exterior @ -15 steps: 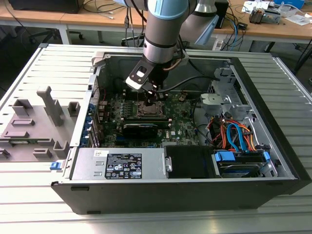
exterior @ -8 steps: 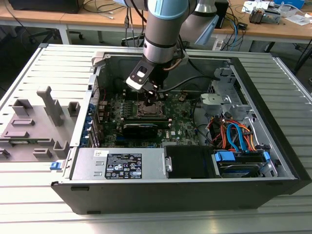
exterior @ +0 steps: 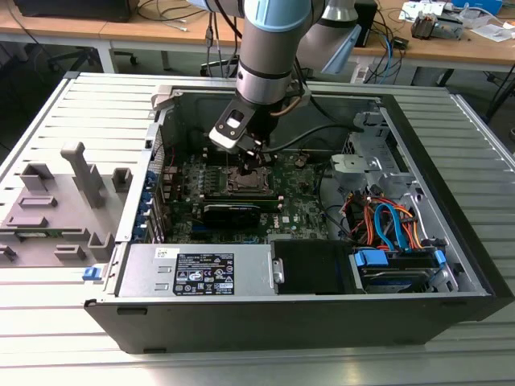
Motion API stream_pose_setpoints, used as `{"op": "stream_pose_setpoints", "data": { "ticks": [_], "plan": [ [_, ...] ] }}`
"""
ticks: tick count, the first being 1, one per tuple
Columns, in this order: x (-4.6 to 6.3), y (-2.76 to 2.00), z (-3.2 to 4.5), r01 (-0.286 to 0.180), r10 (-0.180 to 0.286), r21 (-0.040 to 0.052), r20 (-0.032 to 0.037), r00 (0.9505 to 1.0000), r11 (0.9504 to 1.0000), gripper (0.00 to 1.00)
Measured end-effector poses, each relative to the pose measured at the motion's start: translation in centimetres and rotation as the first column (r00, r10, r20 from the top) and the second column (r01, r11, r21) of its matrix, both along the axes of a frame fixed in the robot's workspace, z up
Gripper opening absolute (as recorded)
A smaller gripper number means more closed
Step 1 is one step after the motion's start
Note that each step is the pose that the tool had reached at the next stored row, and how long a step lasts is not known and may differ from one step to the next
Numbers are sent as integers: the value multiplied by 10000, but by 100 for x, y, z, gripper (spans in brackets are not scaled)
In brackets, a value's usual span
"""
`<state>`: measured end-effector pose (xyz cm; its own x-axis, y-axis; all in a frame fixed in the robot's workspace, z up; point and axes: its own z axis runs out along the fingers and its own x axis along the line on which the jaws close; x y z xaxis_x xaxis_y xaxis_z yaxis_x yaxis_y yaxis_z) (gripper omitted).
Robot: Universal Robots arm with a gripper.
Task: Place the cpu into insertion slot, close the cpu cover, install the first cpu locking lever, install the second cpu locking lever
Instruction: 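Install the first cpu locking lever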
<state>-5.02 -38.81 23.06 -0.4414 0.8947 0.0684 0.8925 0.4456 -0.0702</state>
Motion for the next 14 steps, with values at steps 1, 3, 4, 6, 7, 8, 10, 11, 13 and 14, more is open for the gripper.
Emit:
{"op": "stream_pose_setpoints", "data": {
  "ticks": [1,3,4,6,7,8,10,11,13,14],
  "plan": [
    [0,0,0,-19,19,0,0,10000,10000,11],
    [0,0,0,-92,92,0,-1,10000,10000,11],
    [0,0,0,-128,128,0,0,9999,9999,11],
    [0,0,0,-214,214,0,0,9998,9998,11],
    [0,0,0,-241,241,0,0,9997,9997,11],
    [0,0,0,-259,259,0,0,9997,9997,11],
    [0,0,0,-302,302,0,-1,9995,9995,11],
    [0,0,0,-330,330,0,0,9995,9995,11],
    [0,0,0,-389,389,0,0,9992,9992,11],
    [0,0,0,-420,420,0,0,9991,9991,11]
  ]
}}
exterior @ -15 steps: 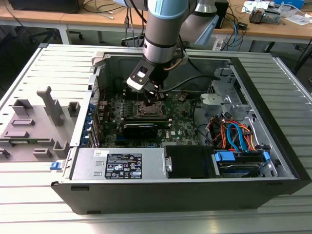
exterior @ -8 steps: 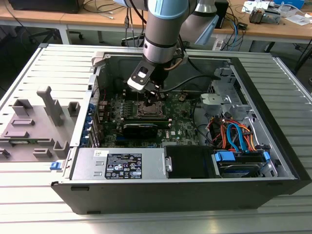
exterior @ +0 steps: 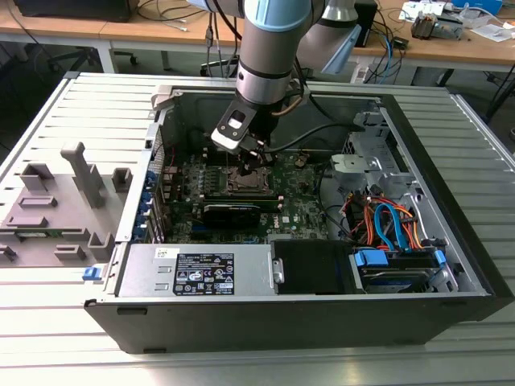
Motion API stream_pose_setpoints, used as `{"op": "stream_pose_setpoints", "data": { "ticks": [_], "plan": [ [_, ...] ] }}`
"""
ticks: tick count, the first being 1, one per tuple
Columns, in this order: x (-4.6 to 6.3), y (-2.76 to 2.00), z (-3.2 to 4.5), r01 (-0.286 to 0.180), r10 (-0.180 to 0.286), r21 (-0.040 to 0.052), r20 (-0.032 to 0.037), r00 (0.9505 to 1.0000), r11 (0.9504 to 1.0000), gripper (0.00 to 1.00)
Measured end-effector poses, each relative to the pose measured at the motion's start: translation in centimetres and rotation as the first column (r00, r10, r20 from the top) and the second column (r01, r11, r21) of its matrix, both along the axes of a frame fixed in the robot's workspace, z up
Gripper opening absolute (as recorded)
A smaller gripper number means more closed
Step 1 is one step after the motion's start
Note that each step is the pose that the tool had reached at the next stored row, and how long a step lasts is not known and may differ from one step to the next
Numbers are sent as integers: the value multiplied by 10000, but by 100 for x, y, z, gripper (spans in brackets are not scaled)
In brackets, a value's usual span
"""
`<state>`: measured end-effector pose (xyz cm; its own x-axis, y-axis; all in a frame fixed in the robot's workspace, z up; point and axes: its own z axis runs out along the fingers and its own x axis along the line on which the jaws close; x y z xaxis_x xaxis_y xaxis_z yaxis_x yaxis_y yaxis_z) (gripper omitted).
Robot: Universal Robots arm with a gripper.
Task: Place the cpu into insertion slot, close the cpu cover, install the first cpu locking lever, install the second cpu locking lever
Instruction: 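Install the first cpu locking lever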
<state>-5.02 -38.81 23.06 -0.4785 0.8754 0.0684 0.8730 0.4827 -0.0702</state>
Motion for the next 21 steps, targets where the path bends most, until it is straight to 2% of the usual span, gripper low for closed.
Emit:
{"op": "stream_pose_setpoints", "data": {
  "ticks": [21],
  "plan": [
    [0,0,0,-555,555,0,0,9985,9985,11]
  ]
}}
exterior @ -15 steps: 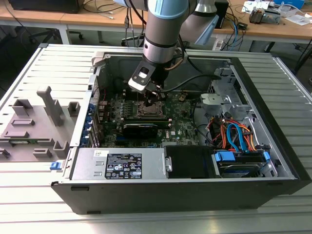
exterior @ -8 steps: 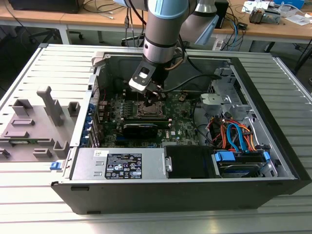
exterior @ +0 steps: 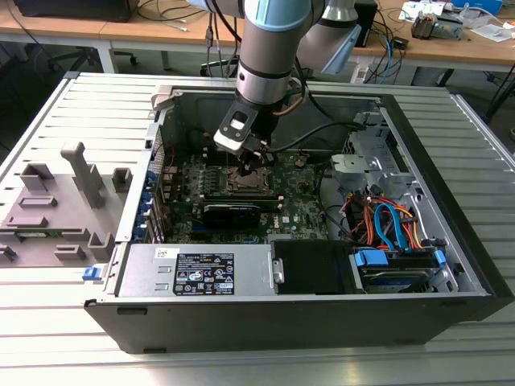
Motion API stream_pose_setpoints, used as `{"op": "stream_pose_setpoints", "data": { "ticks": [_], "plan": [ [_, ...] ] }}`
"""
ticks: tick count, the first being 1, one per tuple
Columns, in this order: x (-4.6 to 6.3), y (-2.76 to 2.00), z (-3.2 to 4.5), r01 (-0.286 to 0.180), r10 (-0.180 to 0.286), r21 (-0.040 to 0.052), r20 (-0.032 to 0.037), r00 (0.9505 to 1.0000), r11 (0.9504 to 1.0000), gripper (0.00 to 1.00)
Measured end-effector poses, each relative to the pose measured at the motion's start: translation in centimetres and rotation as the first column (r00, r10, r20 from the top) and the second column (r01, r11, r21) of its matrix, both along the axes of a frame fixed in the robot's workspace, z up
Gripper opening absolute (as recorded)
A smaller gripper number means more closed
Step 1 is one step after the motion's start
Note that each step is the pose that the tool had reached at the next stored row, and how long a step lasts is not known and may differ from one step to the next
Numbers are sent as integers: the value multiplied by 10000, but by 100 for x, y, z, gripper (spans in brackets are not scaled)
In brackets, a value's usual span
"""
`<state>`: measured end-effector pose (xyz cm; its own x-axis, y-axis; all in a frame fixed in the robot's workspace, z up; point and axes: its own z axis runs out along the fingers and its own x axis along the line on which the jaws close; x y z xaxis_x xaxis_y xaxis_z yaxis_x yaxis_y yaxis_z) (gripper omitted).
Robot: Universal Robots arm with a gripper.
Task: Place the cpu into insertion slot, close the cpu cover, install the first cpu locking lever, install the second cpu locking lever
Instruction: 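Install the first cpu locking lever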
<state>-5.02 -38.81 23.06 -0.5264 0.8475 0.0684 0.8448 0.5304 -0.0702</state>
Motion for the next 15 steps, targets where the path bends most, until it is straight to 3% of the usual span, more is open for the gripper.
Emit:
{"op": "stream_pose_setpoints", "data": {
  "ticks": [15],
  "plan": [
    [0,0,0,-425,425,0,0,9991,9991,11]
  ]
}}
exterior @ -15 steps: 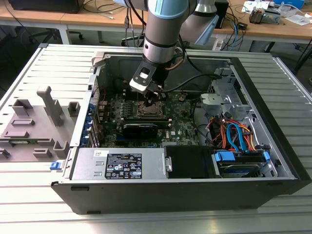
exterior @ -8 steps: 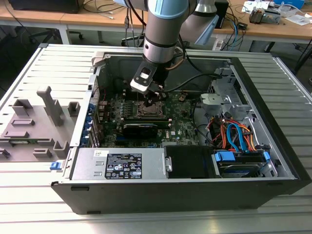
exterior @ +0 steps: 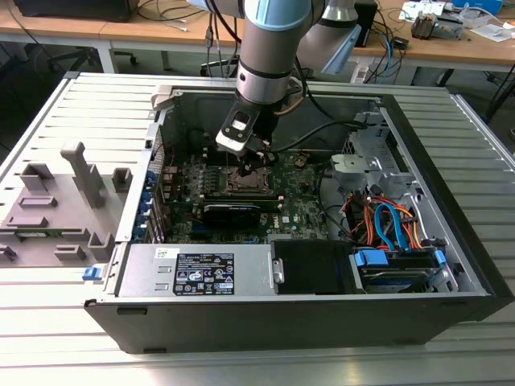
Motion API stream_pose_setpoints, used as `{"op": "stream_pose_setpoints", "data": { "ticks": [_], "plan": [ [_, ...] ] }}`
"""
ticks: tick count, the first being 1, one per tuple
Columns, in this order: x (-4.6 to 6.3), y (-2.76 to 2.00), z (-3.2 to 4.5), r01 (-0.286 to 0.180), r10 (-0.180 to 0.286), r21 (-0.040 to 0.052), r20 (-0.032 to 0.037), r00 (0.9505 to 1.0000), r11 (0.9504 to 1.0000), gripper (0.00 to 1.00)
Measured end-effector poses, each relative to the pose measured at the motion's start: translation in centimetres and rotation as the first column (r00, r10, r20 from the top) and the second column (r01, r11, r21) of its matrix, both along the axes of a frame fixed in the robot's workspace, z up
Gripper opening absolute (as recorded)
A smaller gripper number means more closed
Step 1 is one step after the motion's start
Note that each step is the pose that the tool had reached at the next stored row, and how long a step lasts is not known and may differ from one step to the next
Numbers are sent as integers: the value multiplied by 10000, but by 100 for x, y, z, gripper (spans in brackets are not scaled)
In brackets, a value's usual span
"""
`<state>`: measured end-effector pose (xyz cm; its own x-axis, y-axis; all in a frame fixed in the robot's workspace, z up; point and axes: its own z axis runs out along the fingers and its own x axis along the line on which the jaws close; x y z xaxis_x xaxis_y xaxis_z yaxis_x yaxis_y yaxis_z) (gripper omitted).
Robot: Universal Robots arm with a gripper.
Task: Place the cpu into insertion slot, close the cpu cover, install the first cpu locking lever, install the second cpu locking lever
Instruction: 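Install the first cpu locking lever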
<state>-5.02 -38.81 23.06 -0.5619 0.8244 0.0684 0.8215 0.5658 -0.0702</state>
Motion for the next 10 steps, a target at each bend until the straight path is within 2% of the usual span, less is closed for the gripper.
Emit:
{"op": "stream_pose_setpoints", "data": {
  "ticks": [10],
  "plan": [
    [0,0,0,-233,233,0,0,9997,9997,11]
  ]
}}
